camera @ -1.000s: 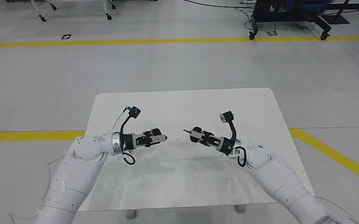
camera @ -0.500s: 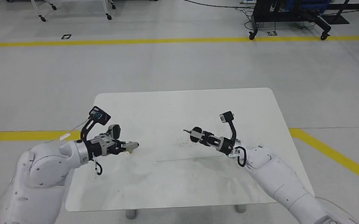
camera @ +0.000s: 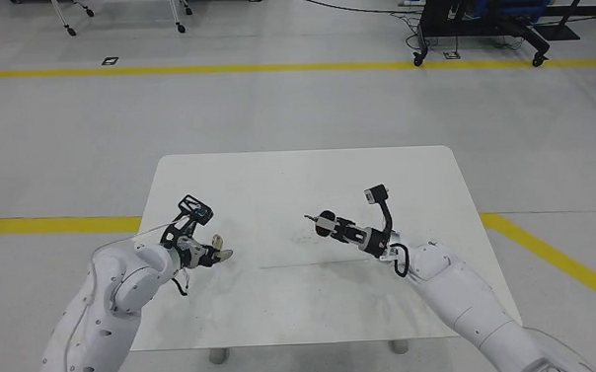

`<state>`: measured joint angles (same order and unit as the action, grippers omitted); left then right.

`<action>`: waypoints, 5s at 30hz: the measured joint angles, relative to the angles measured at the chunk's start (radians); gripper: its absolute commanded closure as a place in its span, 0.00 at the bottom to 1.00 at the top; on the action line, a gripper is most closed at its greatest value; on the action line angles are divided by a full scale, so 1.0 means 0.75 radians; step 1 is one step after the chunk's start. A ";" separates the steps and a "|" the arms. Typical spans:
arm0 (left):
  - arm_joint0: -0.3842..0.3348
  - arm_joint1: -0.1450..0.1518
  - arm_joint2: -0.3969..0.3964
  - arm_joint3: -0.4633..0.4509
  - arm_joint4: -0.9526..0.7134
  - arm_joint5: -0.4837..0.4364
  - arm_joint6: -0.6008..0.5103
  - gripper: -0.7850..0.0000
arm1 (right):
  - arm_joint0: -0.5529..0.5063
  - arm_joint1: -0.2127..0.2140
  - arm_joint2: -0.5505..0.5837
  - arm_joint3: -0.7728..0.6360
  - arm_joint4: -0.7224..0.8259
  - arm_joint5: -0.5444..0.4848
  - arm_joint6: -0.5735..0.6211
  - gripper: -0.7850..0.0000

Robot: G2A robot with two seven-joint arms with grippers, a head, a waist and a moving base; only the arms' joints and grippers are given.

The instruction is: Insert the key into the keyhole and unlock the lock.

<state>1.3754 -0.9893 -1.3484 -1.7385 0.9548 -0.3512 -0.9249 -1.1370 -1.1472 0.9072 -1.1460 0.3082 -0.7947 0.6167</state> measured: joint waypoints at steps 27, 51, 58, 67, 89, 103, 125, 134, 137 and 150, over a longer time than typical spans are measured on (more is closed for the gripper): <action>-0.163 -0.026 0.162 0.216 -0.021 0.063 -0.080 0.79 | 0.000 0.000 0.000 0.000 0.000 0.000 0.000 1.00; -0.276 -0.047 0.241 0.340 -0.044 0.087 -0.065 0.87 | 0.000 0.000 0.000 0.000 0.000 0.000 0.000 1.00; -0.299 -0.051 0.255 0.367 -0.066 0.075 -0.064 0.78 | 0.000 0.000 0.000 0.000 0.000 0.000 0.000 1.00; -0.331 -0.059 0.280 0.402 -0.073 0.075 -0.050 1.00 | 0.000 0.000 0.000 0.000 0.000 0.000 0.000 1.00; -0.285 -0.050 0.226 0.342 -0.065 0.104 0.092 1.00 | 0.000 0.000 0.000 0.000 0.000 0.000 0.000 1.00; -0.368 -0.072 0.143 0.565 -0.530 0.053 0.050 1.00 | -0.026 -0.008 0.005 -0.027 0.011 0.021 -0.074 1.00; -0.548 -0.124 0.175 0.954 -1.483 0.084 -0.367 1.00 | -0.014 -0.062 -0.047 -0.016 0.147 -0.014 -0.188 1.00; -0.837 -0.234 0.388 1.335 -1.982 0.325 -0.815 1.00 | 0.037 -0.133 -0.120 0.064 0.252 -0.111 -0.269 1.00; -0.908 -0.274 0.473 1.402 -1.999 0.347 -0.815 1.00 | 0.055 -0.153 -0.132 0.113 0.257 -0.164 -0.293 1.00; -1.062 -0.382 0.726 1.579 -2.047 0.356 -0.815 1.00 | 0.123 -0.254 -0.187 0.261 0.156 -0.155 -0.554 1.00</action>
<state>0.5790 -1.2758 -0.8040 -0.5545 -0.5804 -0.0839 -1.5359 -1.0450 -1.3380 0.7672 -0.9504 0.4249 -0.9113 0.2013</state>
